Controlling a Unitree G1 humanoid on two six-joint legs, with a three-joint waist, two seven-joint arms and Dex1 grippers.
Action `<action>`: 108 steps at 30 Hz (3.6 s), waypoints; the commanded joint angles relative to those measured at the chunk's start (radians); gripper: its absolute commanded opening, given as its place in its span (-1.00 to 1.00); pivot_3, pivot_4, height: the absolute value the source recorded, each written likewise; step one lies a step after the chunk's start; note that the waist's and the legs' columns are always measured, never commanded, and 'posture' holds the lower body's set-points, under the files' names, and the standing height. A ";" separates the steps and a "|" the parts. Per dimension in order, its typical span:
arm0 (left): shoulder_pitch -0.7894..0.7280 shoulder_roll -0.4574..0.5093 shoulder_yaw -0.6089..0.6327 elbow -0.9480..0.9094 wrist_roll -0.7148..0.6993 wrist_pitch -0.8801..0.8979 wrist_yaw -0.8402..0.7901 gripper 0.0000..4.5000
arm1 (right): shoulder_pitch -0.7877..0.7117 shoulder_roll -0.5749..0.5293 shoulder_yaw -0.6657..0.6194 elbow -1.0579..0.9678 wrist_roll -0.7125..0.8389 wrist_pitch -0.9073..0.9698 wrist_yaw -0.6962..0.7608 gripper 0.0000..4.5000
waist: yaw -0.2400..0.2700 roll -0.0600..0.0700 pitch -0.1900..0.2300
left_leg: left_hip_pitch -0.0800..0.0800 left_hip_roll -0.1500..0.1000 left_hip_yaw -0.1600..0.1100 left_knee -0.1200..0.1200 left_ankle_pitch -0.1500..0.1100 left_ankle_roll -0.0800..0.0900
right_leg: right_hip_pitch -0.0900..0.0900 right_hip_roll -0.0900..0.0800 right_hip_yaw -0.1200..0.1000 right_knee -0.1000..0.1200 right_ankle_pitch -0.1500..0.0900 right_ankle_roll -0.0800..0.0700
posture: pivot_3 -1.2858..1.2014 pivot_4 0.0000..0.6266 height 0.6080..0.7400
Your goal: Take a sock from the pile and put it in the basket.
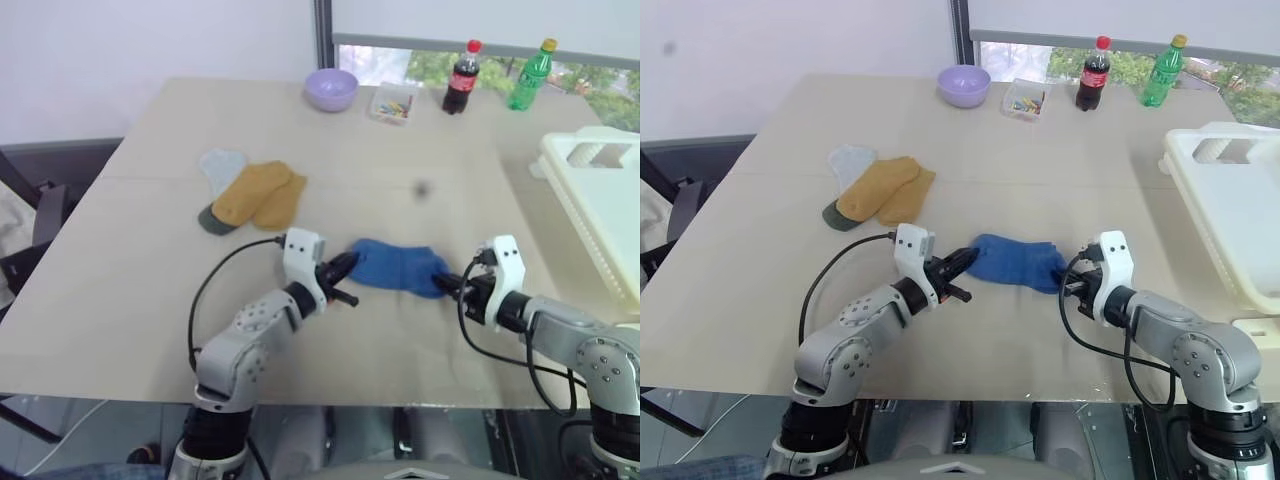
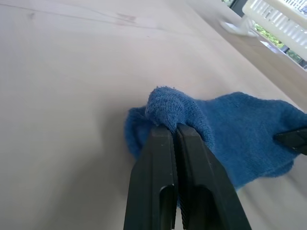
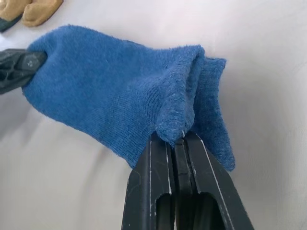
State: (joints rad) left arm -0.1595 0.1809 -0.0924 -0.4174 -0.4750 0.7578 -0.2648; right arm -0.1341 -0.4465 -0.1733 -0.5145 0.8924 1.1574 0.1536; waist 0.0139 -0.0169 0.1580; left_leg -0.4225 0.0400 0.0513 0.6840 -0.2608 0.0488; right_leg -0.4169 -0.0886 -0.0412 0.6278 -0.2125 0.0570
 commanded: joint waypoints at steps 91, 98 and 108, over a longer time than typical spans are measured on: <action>-0.491 -0.176 0.368 0.726 -0.351 0.630 -0.265 0.96 | -0.196 -0.080 0.411 0.612 -0.773 -0.874 0.704 0.32 | -0.005 0.001 -0.010 | 0.018 -0.001 -0.002 0.001 0.002 -0.004 | 0.016 0.001 0.000 0.005 -0.002 0.000 | 0.03 -0.52 0.84; -0.520 -0.191 0.441 0.745 -0.392 0.656 -0.230 0.96 | -0.208 -0.076 0.410 0.619 -0.776 -0.876 0.701 0.32 | -0.012 0.000 -0.010 | 0.017 0.000 -0.002 0.001 0.002 -0.004 | 0.015 0.001 0.000 0.005 -0.001 -0.001 | 0.03 -0.52 0.84; -0.549 -0.219 0.530 0.721 -0.484 0.729 -0.186 0.96 | -0.211 -0.076 0.411 0.623 -0.783 -0.879 0.696 0.32 | -0.023 0.000 -0.010 | 0.010 -0.001 -0.003 0.001 0.003 -0.004 | 0.009 0.001 0.000 0.005 -0.001 -0.001 | 0.03 -0.52 0.84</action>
State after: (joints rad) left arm -0.6867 -0.0254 0.4268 0.3352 -0.9099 1.4623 -0.4486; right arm -0.3579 -0.5171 0.2183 0.0669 0.1547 0.2575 0.8641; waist -0.0092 -0.0171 0.1484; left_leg -0.4124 0.0394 0.0487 0.6848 -0.2582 0.0446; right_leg -0.4082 -0.0876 -0.0407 0.6323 -0.2125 0.0575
